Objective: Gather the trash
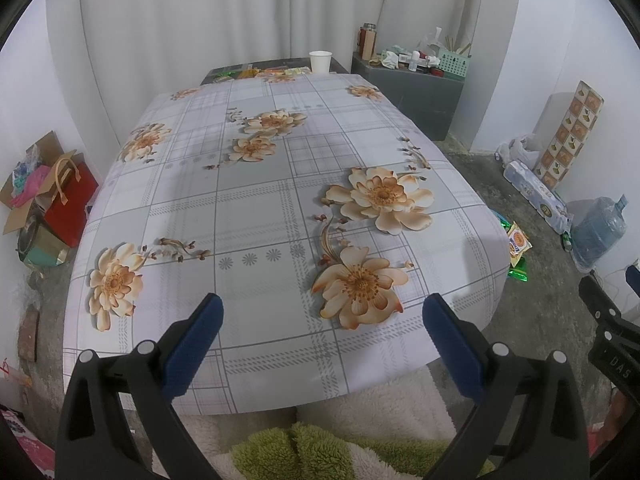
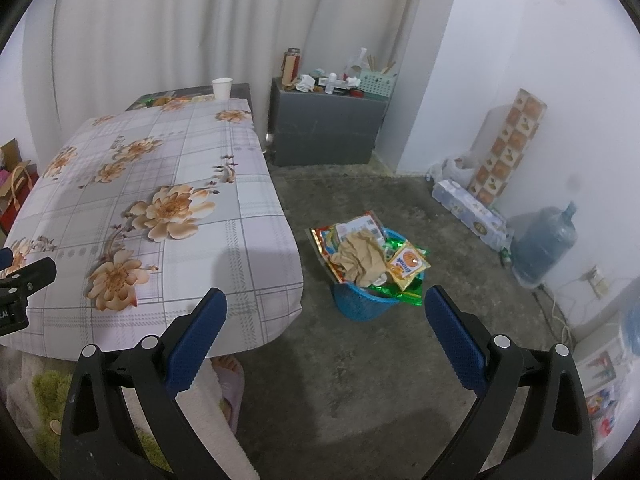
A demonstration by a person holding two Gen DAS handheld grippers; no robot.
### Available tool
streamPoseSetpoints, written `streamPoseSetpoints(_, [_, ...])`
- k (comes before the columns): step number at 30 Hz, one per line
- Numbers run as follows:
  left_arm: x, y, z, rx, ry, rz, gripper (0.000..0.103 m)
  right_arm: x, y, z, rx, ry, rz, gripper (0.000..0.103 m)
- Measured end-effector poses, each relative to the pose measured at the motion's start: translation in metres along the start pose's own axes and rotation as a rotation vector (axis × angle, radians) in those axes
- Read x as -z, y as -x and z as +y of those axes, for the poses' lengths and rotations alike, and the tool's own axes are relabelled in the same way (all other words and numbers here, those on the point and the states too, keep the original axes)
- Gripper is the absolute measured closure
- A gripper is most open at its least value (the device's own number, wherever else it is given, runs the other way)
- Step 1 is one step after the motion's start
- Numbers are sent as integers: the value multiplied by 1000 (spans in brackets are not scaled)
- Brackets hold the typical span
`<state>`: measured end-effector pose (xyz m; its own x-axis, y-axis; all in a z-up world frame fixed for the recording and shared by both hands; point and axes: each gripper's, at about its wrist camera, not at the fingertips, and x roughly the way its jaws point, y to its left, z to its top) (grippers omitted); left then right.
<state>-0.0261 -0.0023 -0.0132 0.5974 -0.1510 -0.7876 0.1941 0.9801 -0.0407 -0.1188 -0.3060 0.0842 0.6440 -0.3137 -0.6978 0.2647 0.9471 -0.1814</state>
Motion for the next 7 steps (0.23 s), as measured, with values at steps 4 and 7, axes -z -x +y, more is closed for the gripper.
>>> streamPoseSetpoints(4, [2, -1, -3, 7, 0, 14, 5, 0, 0, 1, -2, 3, 0, 8])
streamPoseSetpoints(7, [3, 0, -4, 9, -1, 12, 5, 1, 0, 5, -4, 6, 0, 8])
